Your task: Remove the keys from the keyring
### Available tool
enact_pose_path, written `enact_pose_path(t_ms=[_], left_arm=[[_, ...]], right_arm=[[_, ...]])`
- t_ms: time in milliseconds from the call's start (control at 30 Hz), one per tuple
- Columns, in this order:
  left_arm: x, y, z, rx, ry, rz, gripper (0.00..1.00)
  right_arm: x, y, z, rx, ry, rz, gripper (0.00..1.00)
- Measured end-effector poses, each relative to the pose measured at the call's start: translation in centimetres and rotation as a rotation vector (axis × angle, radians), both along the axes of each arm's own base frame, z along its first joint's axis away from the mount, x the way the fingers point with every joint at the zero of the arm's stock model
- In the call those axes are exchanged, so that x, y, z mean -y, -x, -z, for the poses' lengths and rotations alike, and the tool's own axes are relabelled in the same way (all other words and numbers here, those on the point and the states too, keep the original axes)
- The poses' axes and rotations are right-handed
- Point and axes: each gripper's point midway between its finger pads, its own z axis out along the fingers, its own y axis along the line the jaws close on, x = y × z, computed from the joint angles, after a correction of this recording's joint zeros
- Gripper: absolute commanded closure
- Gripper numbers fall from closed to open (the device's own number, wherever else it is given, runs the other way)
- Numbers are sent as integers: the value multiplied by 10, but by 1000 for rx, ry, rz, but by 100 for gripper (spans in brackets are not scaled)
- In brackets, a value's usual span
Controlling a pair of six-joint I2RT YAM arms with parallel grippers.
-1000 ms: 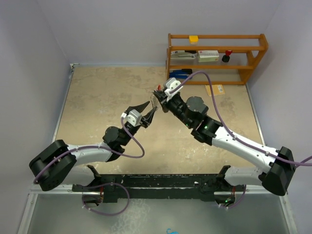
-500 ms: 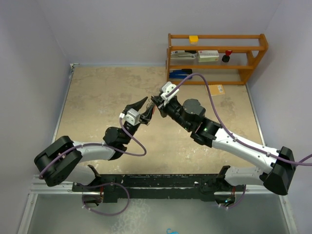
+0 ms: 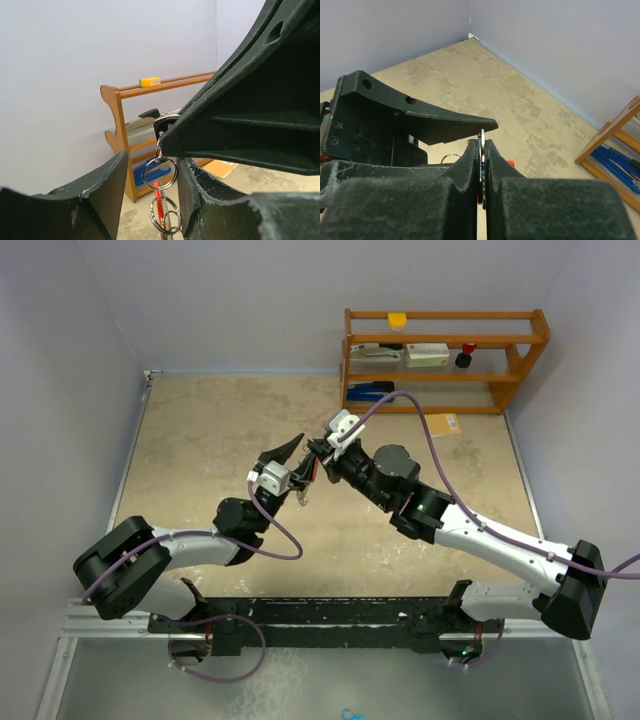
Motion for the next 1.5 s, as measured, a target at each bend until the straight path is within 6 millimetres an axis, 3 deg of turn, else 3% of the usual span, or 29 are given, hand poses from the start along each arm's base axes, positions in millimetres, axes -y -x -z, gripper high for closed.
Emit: enact_pose_path(t_ms=[467,667,800,1233,1500], left_arm=[[2,-1,3,-5,-7,3,62],[2,-1,4,-7,-12,2,69],[2,-1,4,-7,-24,1,82],[8,7,0,20,-104,36,100],[4,10,-5,34,-125,25,100]], right_arm=[[0,0,0,8,9,11,100],[1,0,0,13,13,16,100],[2,-1,0,14,13,19,100],[6,-1,-4,26,13,34,100],[11,-4,-7,53,34,63,100]])
